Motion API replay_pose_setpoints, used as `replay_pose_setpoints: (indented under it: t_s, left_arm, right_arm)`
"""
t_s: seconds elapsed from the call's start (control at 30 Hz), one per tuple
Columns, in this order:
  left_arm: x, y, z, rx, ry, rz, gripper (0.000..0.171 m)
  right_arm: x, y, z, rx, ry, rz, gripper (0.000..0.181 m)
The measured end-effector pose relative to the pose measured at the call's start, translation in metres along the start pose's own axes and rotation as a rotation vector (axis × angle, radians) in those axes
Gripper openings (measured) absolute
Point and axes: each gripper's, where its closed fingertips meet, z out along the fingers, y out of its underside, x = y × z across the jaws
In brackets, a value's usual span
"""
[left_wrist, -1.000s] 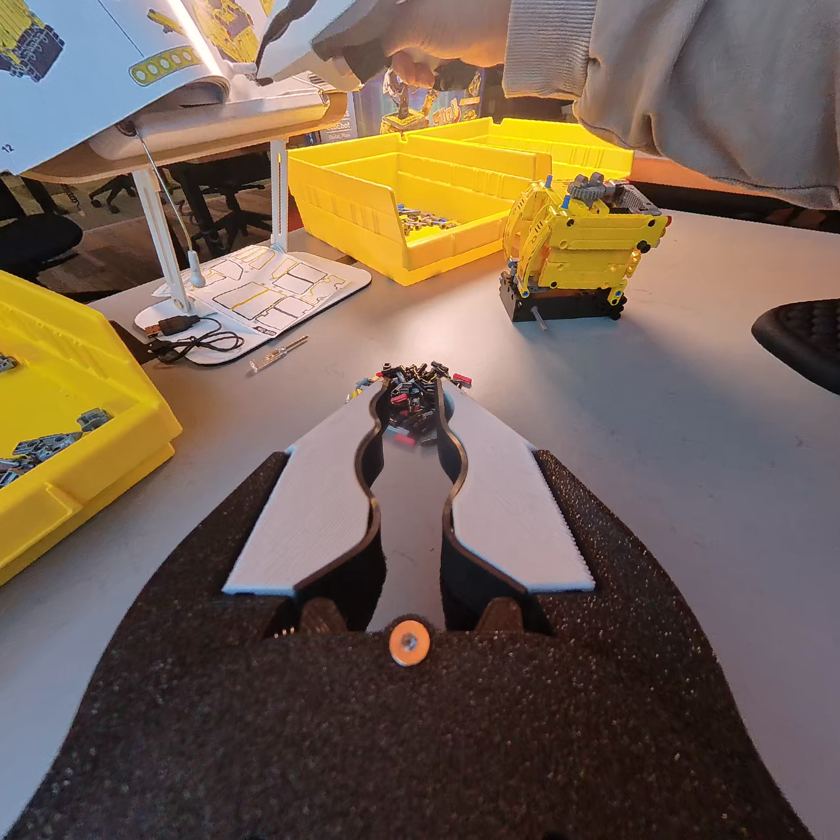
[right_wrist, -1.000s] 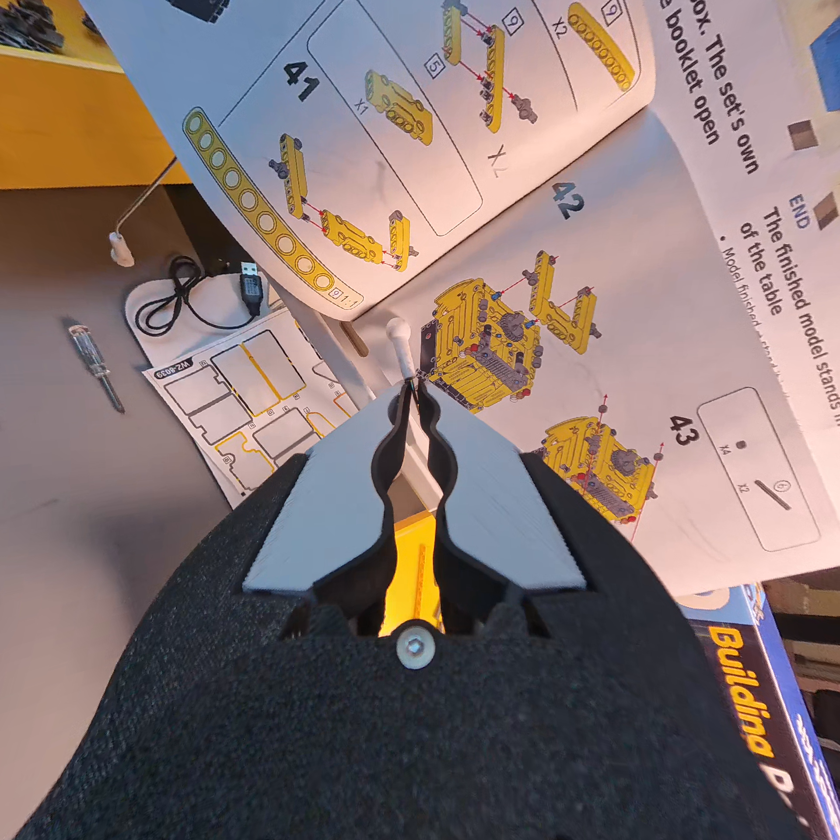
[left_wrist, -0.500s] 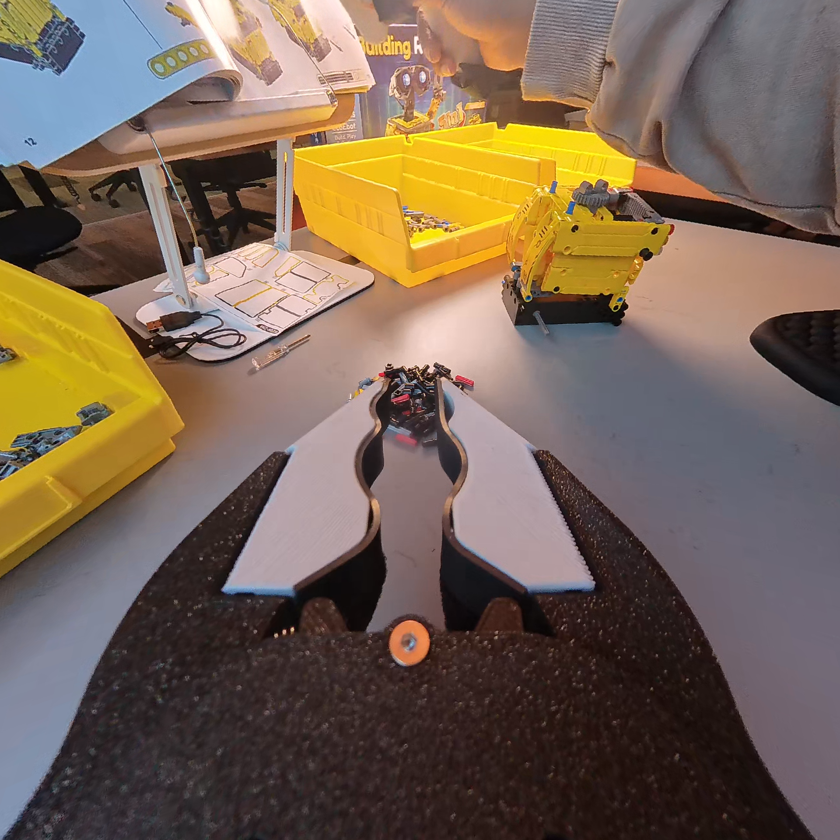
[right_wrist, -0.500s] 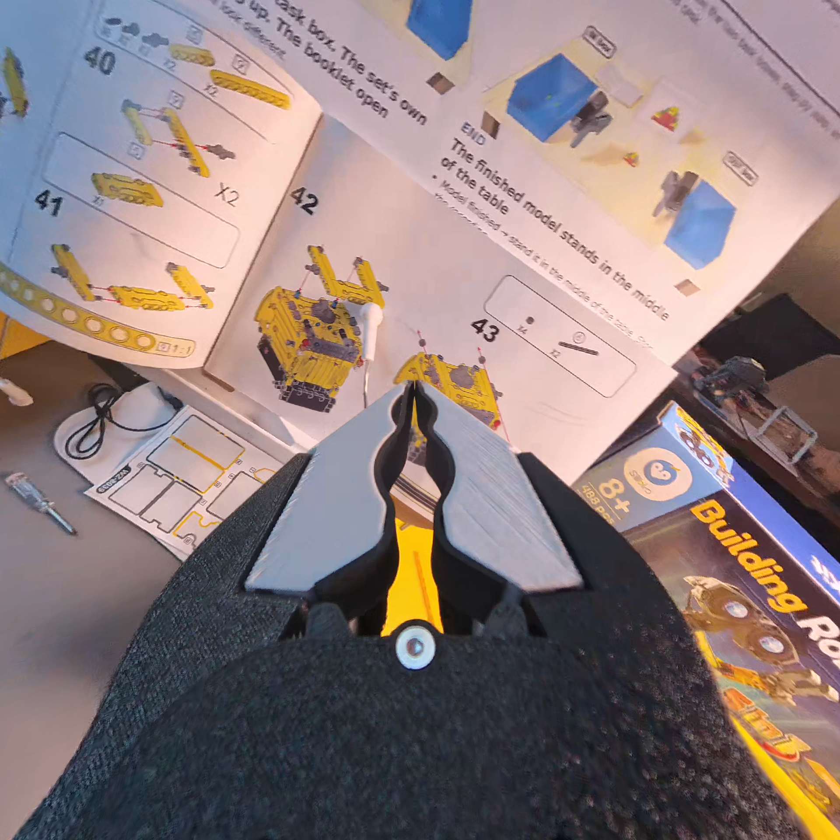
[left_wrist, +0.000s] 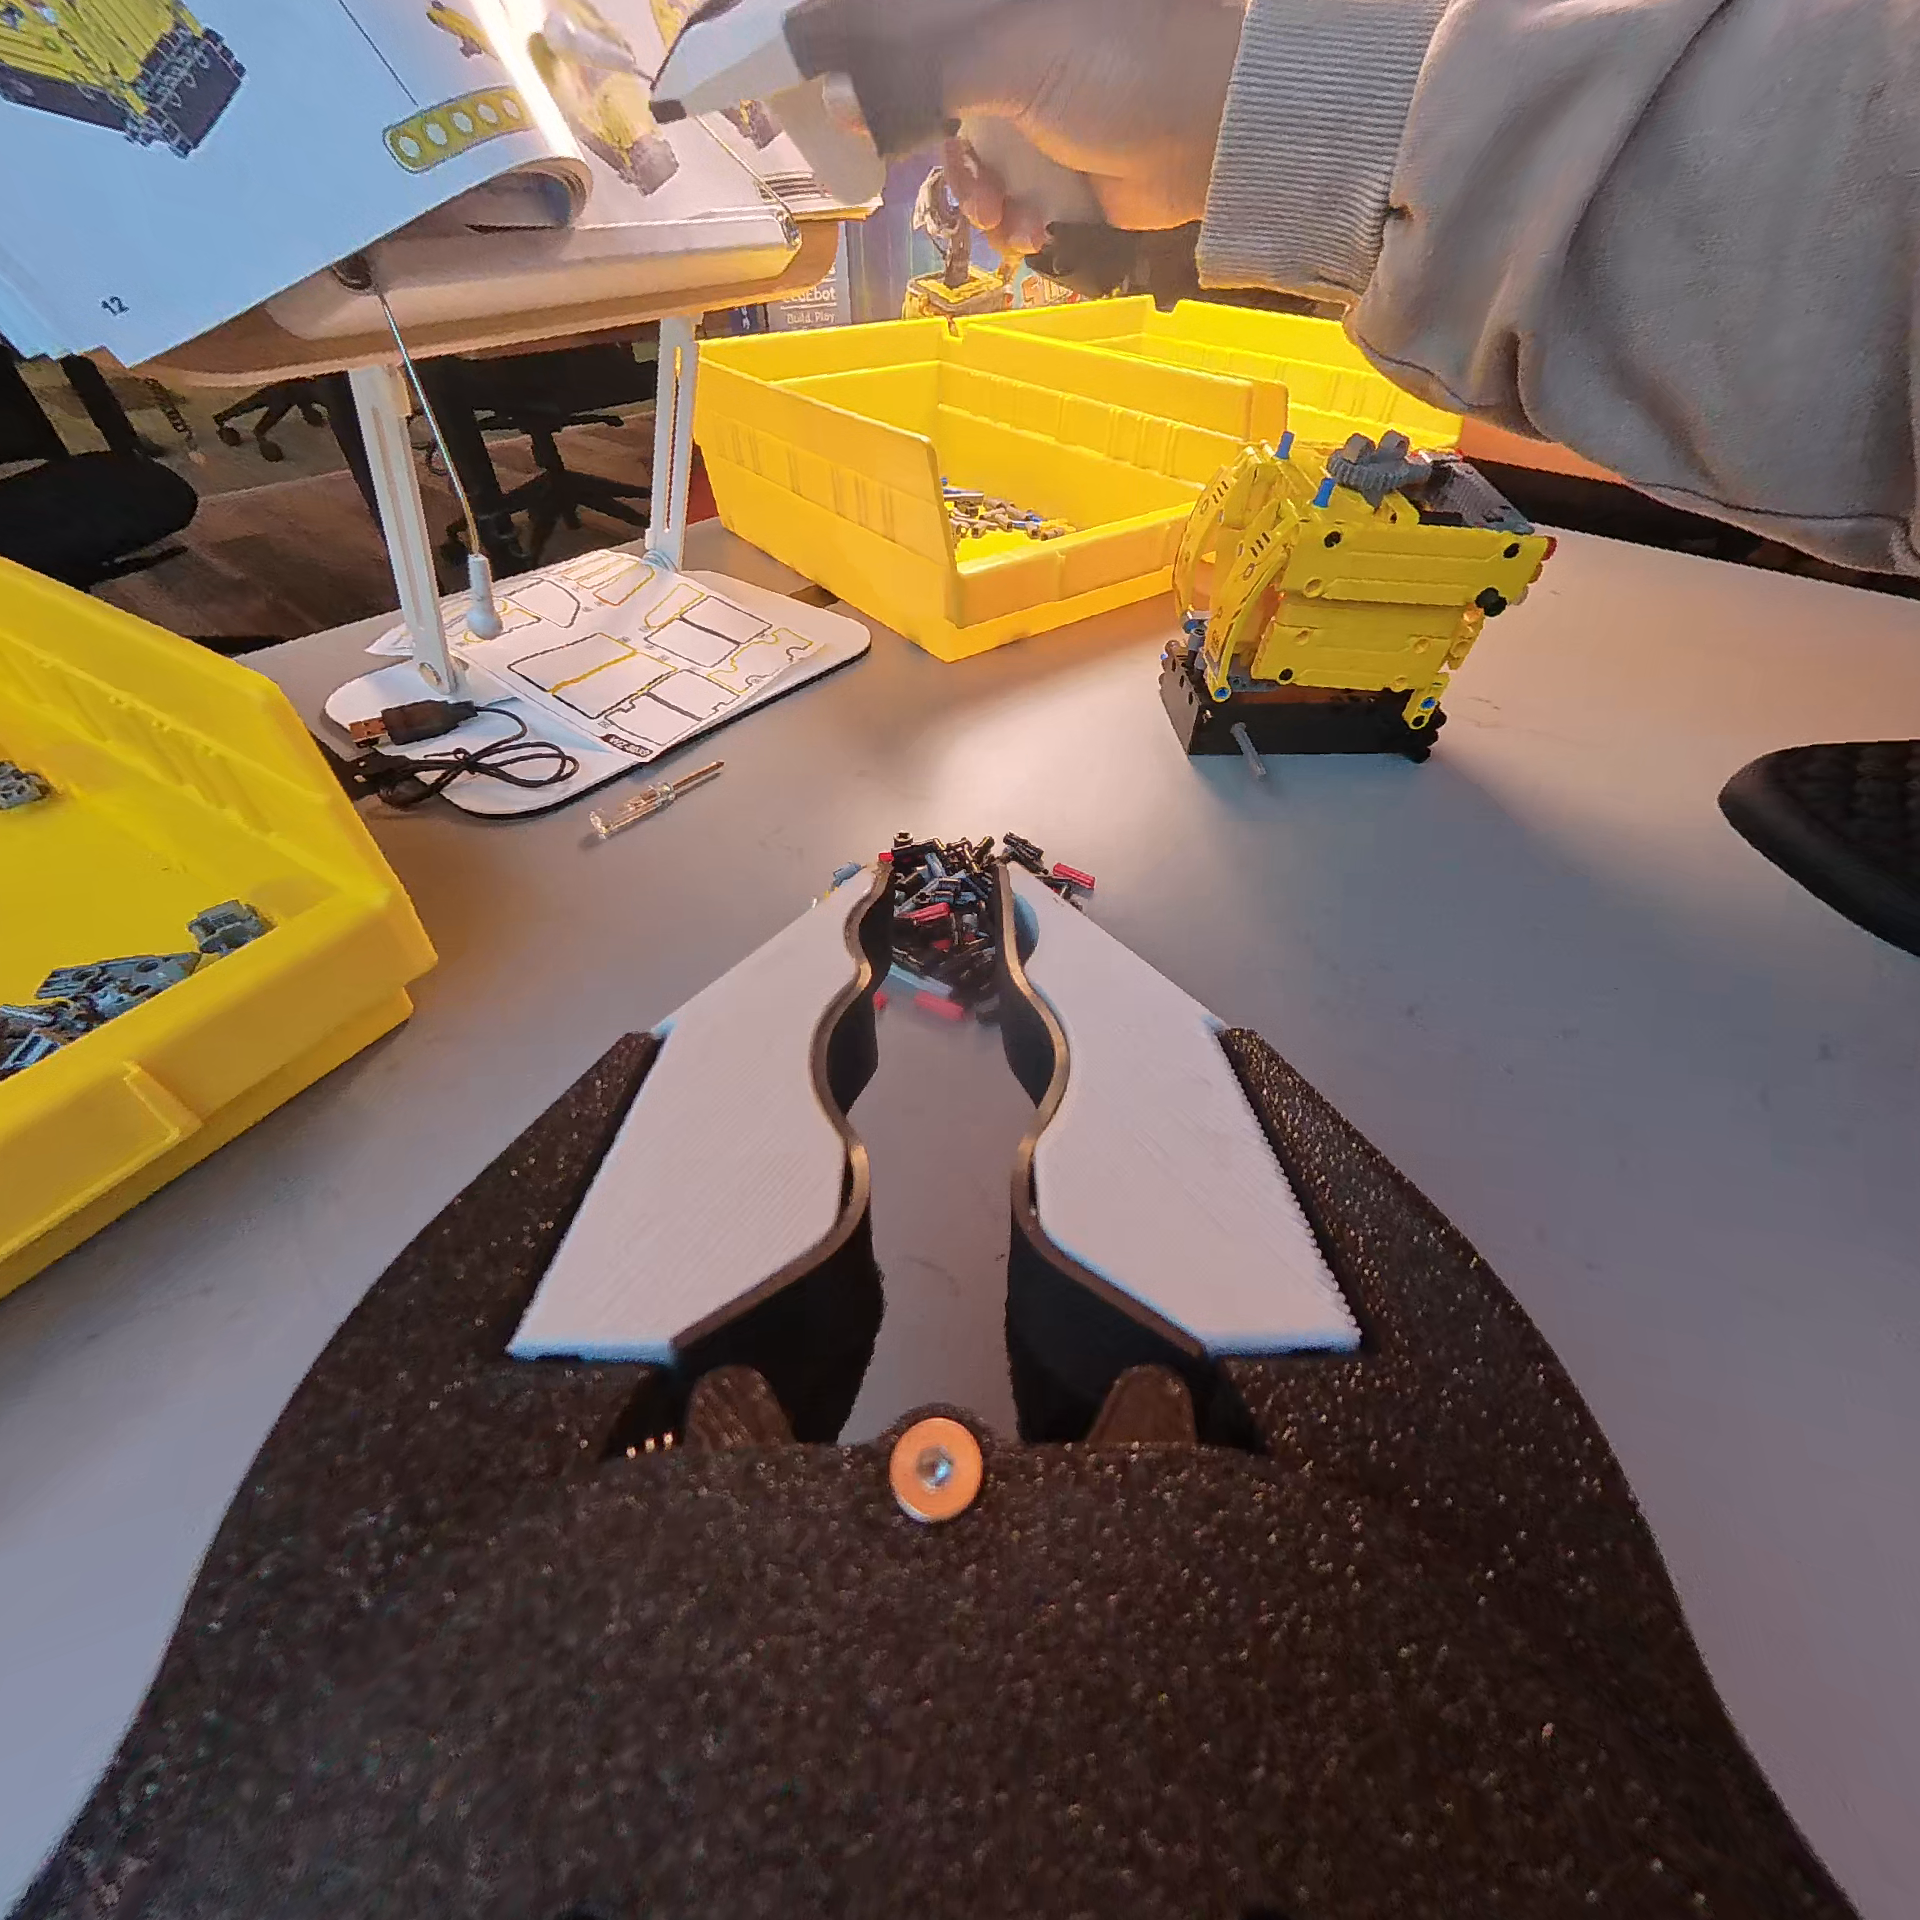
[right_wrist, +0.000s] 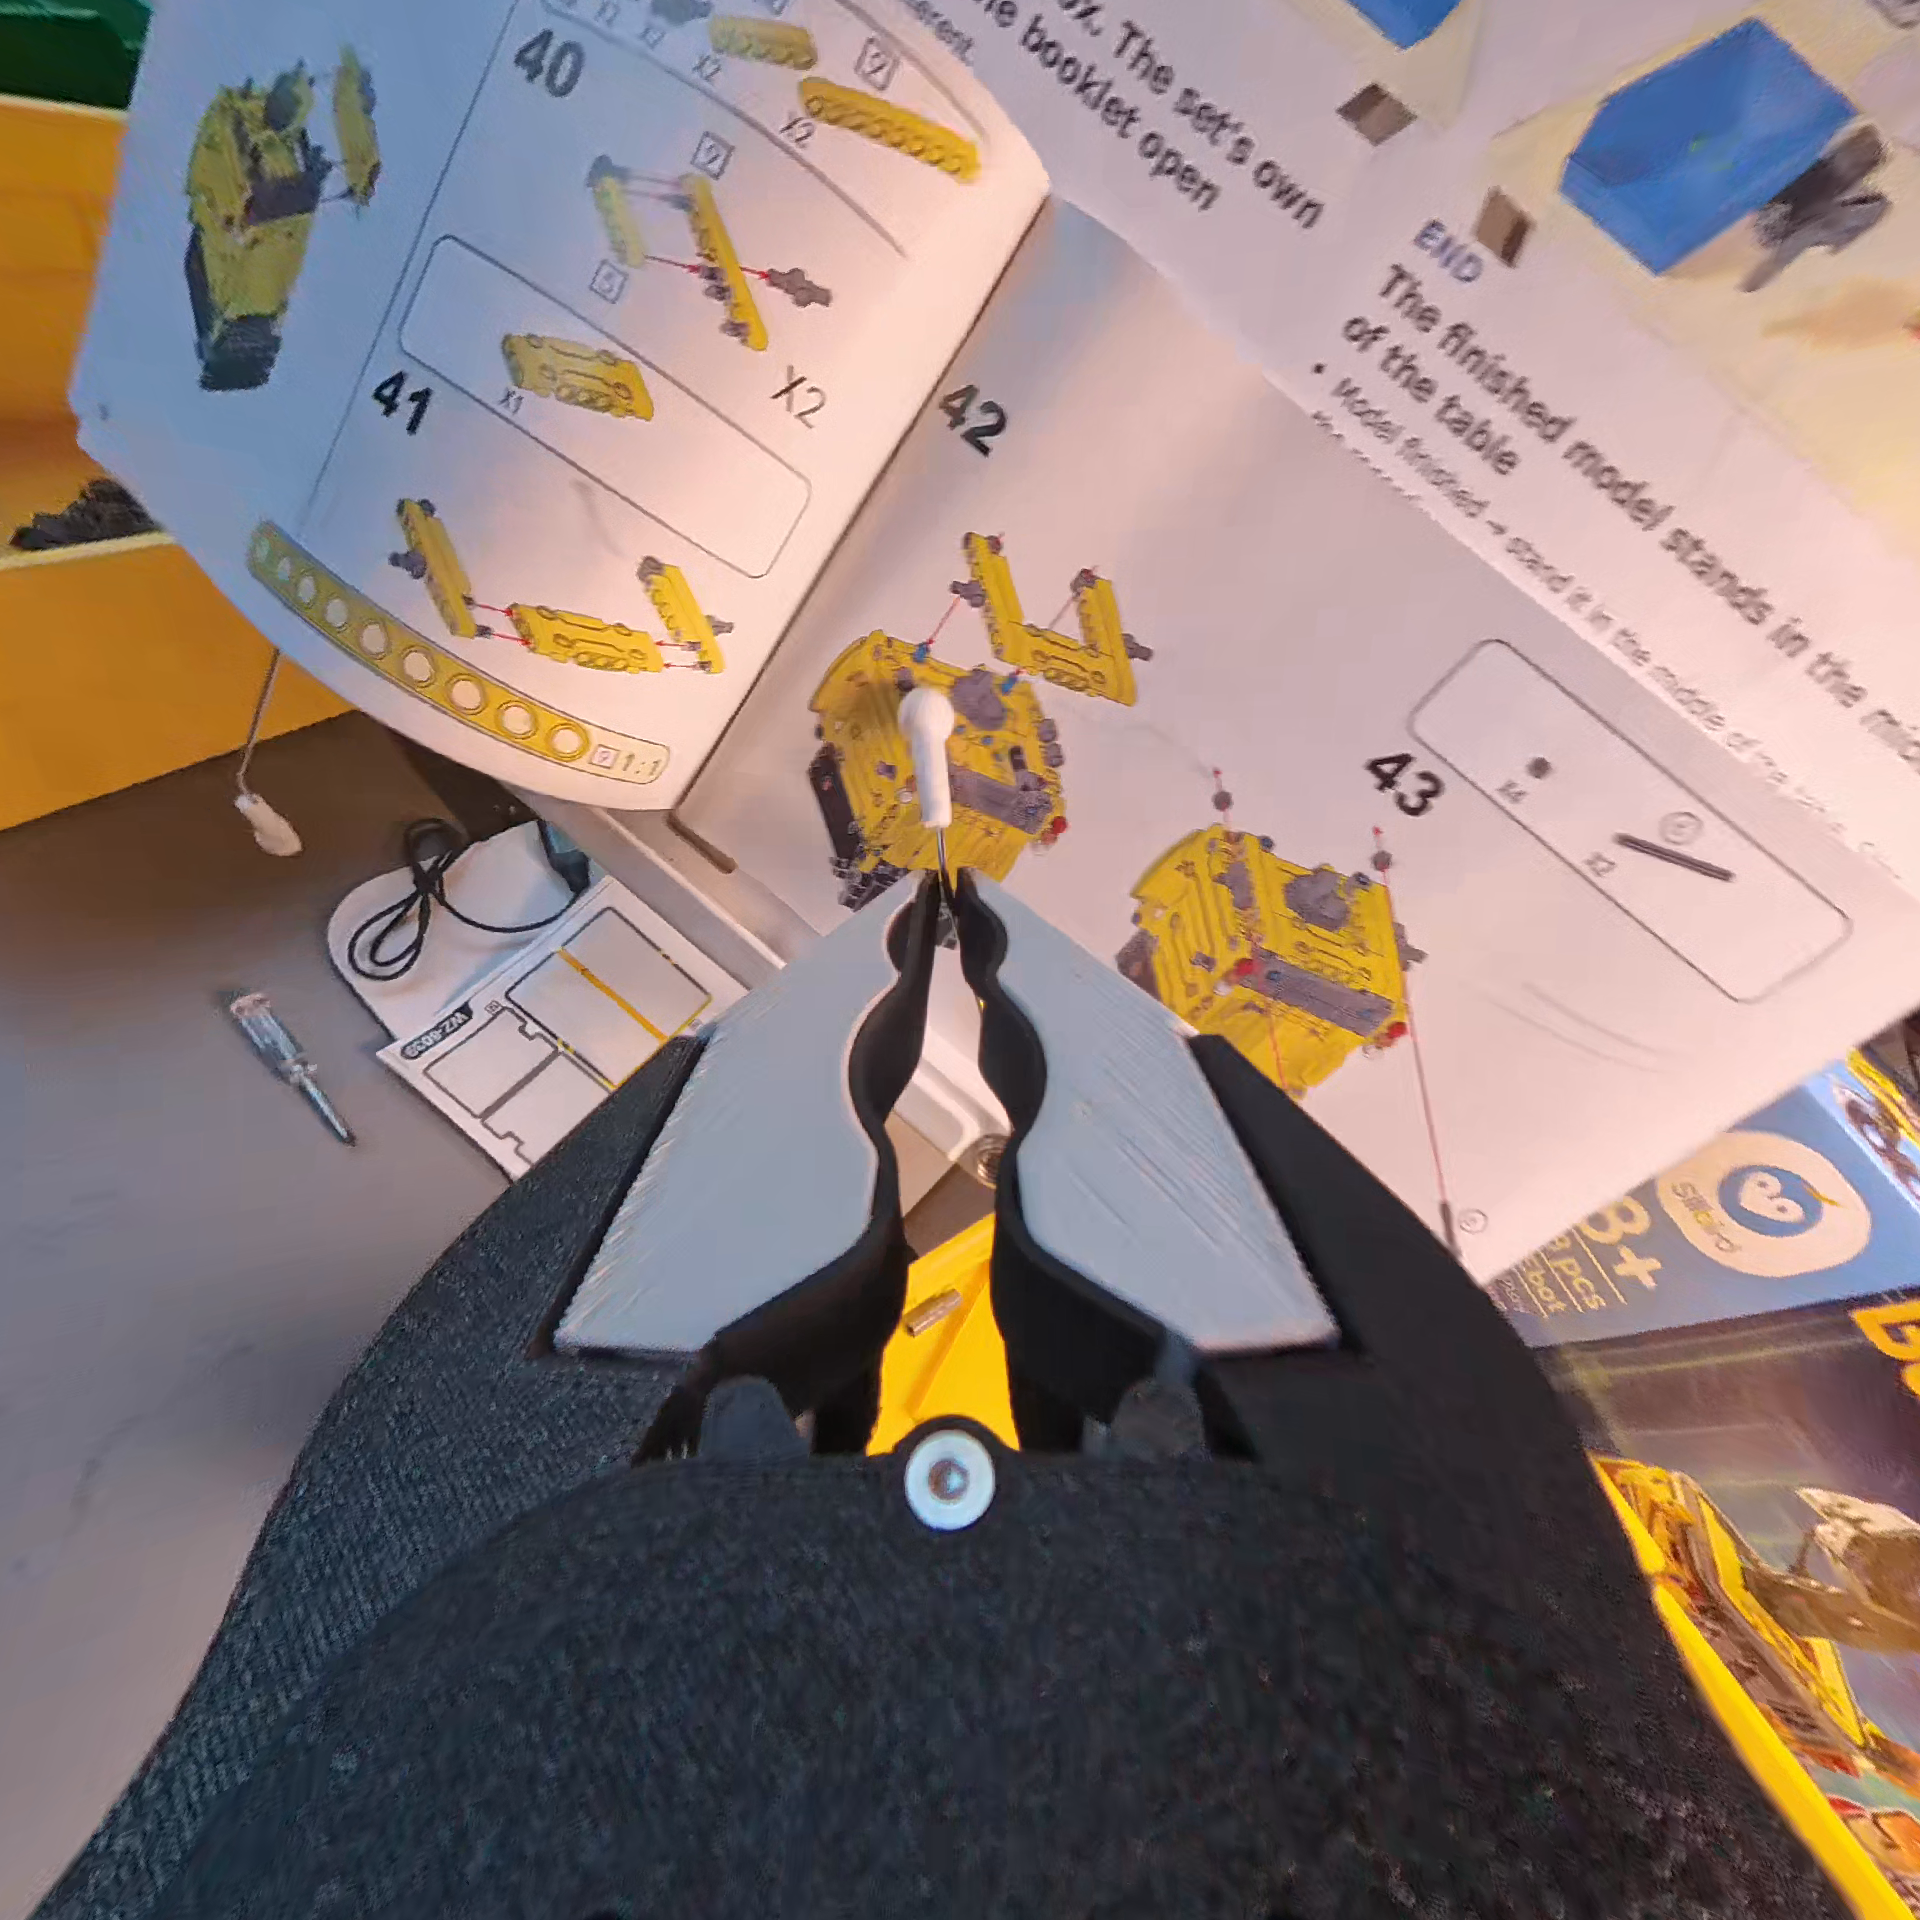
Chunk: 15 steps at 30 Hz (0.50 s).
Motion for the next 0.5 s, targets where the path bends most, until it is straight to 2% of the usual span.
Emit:
replay_pose_setpoints:
  t_s: [0.13,0.17,0.33,0.5]
  left_arm:
    - [0.0,0.0,0.0,-0.002,0.004,0.0,0.017]
    - [0.001,0.001,0.0,-0.004,0.006,0.003,0.017]
    - [0.005,0.002,0.002,-0.015,0.014,0.027,0.017]
    - [0.005,0.001,0.002,-0.013,0.012,0.032,0.017]
  right_arm:
    - [-0.025,0.008,0.006,-0.064,-0.08,-0.122,0.004]
    - [-0.029,0.008,0.004,-0.067,-0.097,-0.133,0.012]
    - [-0.045,-0.039,-0.01,0.115,-0.148,-0.048,0.02]
    - [-0.072,-0.05,0.017,0.066,-0.12,-0.177,0.02]
